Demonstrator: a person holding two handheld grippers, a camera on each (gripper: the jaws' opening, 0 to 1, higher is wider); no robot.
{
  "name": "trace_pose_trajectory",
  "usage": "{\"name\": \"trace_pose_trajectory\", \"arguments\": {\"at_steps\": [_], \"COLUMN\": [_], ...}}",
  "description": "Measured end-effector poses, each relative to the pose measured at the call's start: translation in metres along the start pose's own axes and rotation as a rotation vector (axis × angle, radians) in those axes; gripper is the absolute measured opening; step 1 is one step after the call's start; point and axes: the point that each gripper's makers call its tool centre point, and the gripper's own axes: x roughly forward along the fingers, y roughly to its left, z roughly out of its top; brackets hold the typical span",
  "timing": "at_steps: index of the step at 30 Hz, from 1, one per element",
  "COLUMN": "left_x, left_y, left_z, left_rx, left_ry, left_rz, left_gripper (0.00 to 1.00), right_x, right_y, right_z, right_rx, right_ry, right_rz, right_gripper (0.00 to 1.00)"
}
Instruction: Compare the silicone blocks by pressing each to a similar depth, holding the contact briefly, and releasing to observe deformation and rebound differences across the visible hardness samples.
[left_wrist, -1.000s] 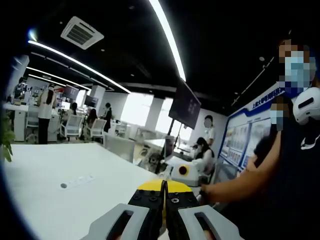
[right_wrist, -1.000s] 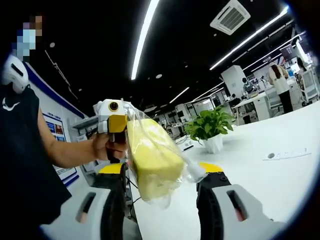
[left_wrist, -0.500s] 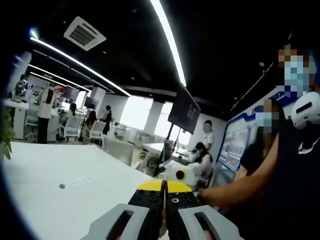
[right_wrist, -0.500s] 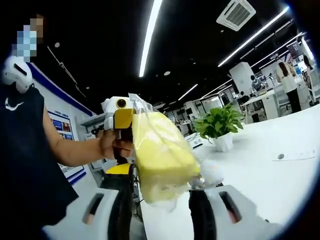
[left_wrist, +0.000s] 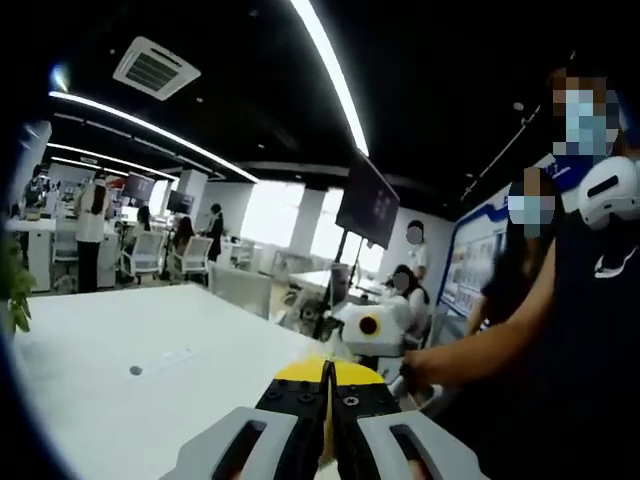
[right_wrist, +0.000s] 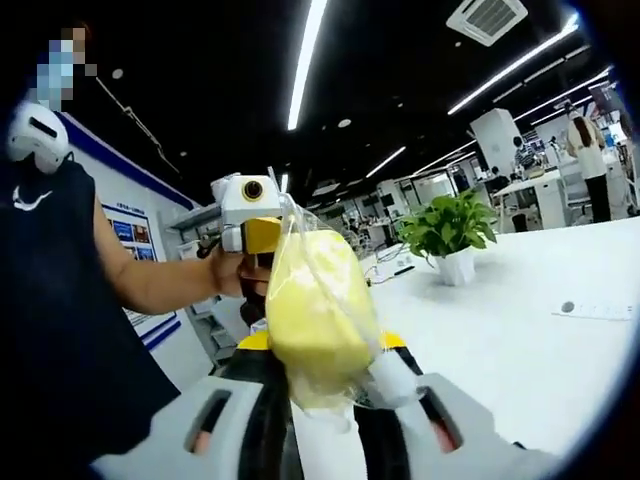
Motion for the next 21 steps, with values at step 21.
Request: {"name": "trace_pose_trajectory", "arguments": {"at_steps": [21], "left_x": [-0.0016], "left_y": [-0.0033], "left_z": [-0.0092], "left_rx": [0.04], "left_ry": [0.028], "left_rz": [0.001], "left_gripper": [0.01], "right_x": [0.0012], "right_y": [0.0056], "right_z": [-0.006], "right_rx": [0.008], "right_ry": [0.096], "right_rz": [0.019], "right_gripper": [0.11]}}
